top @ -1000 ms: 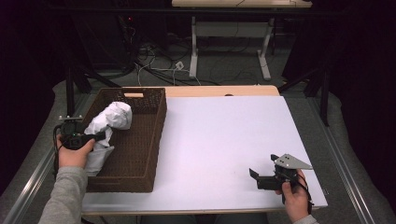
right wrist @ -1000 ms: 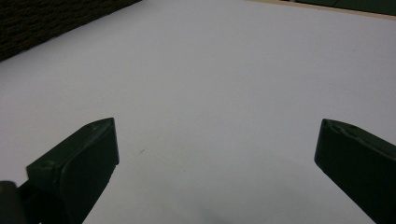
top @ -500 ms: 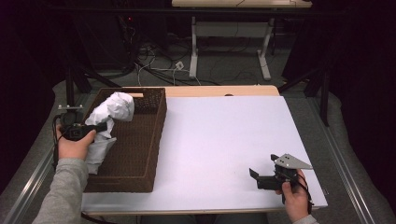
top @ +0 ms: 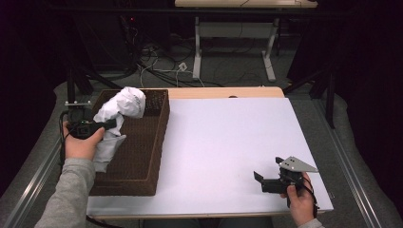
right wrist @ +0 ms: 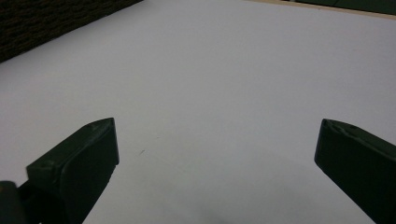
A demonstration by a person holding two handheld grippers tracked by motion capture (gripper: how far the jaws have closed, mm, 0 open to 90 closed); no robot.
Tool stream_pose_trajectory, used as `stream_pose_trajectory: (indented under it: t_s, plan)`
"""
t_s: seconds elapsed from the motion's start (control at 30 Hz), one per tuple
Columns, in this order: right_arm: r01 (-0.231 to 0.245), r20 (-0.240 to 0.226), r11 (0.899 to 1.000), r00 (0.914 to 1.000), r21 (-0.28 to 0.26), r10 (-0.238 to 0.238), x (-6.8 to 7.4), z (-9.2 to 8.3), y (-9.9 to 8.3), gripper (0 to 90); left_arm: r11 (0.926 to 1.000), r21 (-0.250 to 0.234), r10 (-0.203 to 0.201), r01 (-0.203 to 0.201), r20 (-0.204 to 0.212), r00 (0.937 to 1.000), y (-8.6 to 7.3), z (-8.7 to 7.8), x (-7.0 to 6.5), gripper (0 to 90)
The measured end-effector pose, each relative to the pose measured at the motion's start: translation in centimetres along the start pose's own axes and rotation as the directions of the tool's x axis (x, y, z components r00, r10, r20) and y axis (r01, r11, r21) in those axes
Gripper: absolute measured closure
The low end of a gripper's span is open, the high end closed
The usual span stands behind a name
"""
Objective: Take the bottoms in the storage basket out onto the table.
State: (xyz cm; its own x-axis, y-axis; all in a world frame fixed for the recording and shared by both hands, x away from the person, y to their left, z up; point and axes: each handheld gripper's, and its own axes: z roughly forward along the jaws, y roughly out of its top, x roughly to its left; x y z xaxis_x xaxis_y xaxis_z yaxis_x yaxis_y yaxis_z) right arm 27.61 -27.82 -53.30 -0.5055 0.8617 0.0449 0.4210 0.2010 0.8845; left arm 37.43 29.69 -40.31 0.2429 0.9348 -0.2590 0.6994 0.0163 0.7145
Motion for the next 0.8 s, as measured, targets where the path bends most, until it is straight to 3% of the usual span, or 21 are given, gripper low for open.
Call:
stream_pose_trajectory:
  t_s: [0.43, 0.8]
  plan:
    - [0.003, -0.001, 1.000, 1.0000, -0.004, -0.003, 0.0, 0.1, 0.0, 0.0, 0.9986, -0.007, 0.052, -0.052, 0.044, 0.9977, 1.2, -0.1, -2.8, 70.4]
    - [0.006, -0.003, 1.000, 1.0000, -0.003, -0.006, 0.0, 0.1, 0.0, 0.0, 0.9937, -0.025, 0.111, -0.109, 0.089, 0.9898, 2.4, 0.3, -5.9, 70.5]
